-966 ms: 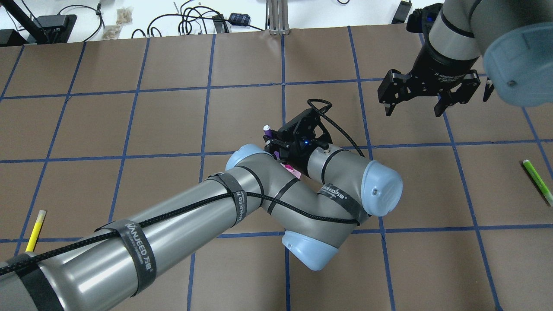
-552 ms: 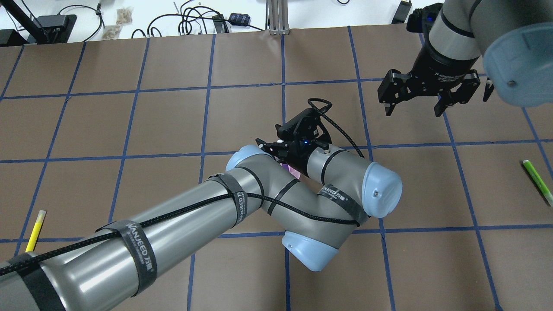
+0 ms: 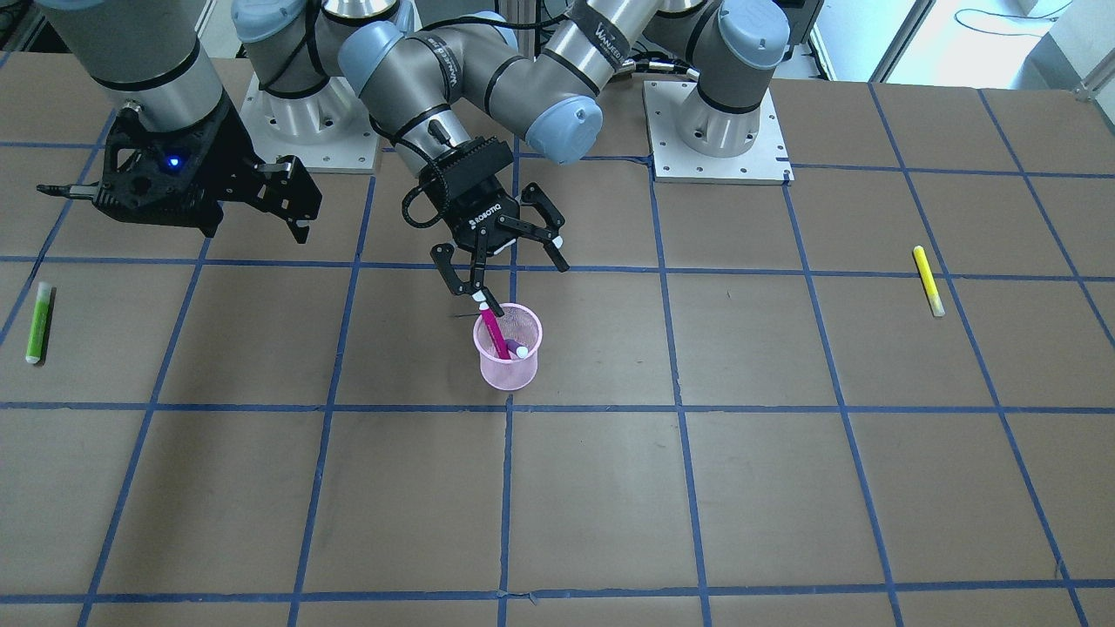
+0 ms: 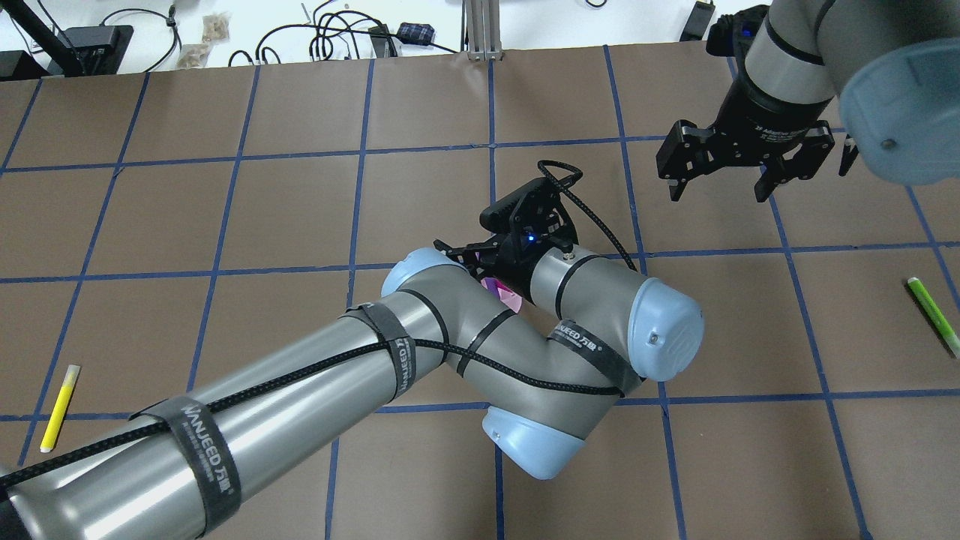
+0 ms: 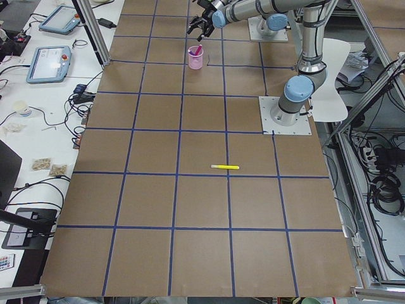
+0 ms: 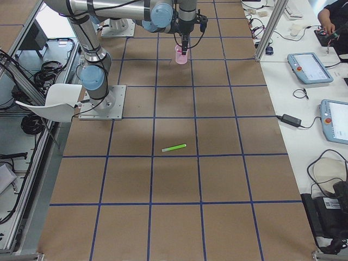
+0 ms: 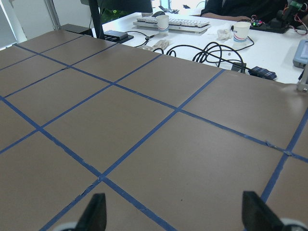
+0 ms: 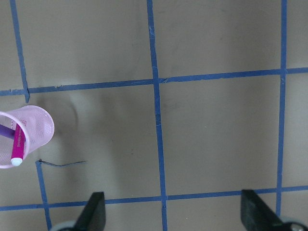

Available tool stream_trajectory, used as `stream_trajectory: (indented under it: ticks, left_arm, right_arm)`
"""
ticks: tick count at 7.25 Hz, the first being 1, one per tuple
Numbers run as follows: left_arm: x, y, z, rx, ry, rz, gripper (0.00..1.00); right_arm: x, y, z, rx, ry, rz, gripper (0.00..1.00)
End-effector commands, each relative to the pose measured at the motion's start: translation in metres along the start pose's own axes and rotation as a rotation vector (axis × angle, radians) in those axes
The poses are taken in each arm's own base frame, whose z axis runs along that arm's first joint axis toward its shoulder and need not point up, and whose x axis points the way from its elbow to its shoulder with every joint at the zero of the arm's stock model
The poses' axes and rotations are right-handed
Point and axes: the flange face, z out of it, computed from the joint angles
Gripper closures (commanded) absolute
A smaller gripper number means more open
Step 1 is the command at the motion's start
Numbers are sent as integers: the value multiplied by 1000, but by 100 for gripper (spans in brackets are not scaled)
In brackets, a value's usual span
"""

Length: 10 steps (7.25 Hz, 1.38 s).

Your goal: Insert purple and pink pens into pink cup

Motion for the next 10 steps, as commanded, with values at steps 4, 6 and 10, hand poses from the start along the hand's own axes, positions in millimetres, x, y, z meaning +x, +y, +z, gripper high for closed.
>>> stream_trajectory:
  ticks: [4,6,10]
  left_arm:
    - [-66,-64,44,-419,226,310,0]
    - [-110,-127,94,-533,311,348,0]
    - [-215,-294,103,-861,334,288,0]
  right_arm:
    - [3,3,-7,16,3,2,0]
    - [2,4,-8,17,2,3,0]
    - [4,4,-9,20,1,8,0]
